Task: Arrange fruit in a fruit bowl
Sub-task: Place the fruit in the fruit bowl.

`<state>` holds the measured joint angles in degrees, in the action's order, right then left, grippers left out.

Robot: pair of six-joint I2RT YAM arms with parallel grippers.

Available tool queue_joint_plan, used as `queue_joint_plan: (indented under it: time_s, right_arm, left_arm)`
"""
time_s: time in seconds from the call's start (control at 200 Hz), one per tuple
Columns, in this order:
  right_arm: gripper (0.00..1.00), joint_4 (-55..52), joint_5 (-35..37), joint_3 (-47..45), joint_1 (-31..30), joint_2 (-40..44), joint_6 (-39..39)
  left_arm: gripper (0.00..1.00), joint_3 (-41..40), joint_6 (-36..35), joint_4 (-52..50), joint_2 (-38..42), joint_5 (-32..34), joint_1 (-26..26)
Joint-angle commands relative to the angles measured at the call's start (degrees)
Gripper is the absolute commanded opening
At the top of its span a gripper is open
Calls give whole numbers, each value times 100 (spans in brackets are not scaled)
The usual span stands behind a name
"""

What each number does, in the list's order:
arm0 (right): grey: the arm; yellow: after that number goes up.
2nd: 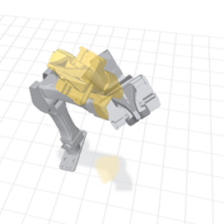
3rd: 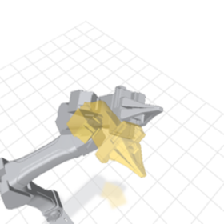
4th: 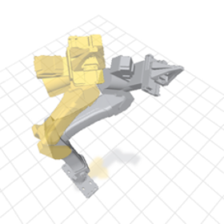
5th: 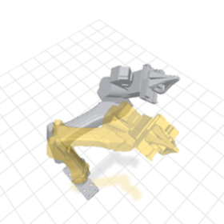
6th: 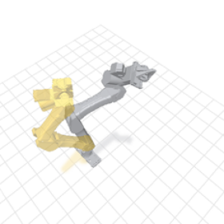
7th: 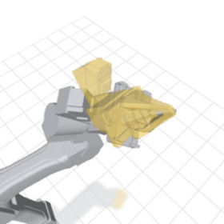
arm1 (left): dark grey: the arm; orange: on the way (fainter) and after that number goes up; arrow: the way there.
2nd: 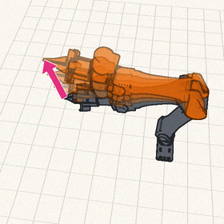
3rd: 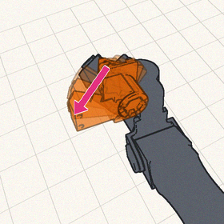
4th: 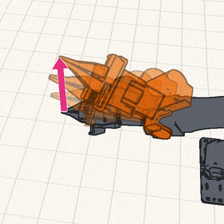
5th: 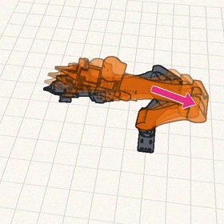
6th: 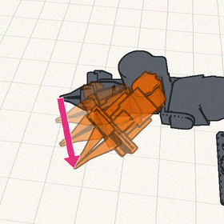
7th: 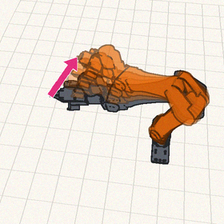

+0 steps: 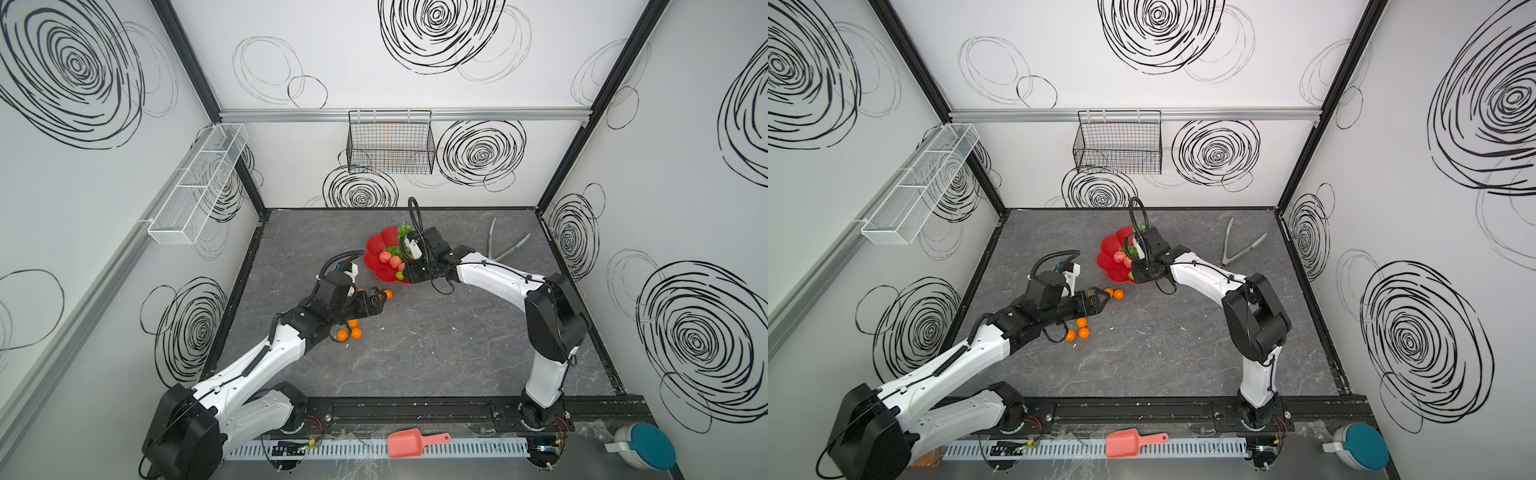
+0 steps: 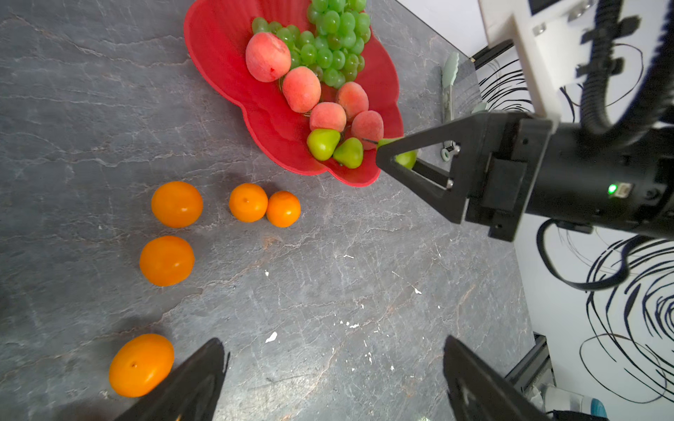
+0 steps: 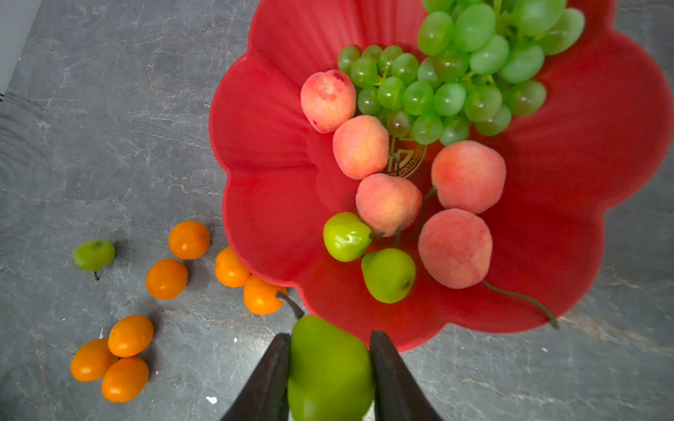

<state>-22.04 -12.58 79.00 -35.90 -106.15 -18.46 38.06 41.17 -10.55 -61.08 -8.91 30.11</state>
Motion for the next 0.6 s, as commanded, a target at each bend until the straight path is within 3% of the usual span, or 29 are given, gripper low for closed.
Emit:
queue_joint_plan:
  time_s: [0.0, 0.595]
  right_arm:
    - [37, 84, 22, 107, 30, -219, -84]
    - [45, 76, 19, 336, 39, -627, -131]
  left_arm:
    - [96, 121, -39, 305, -3, 148, 53]
    - [96, -168, -118, 176, 344, 266, -76]
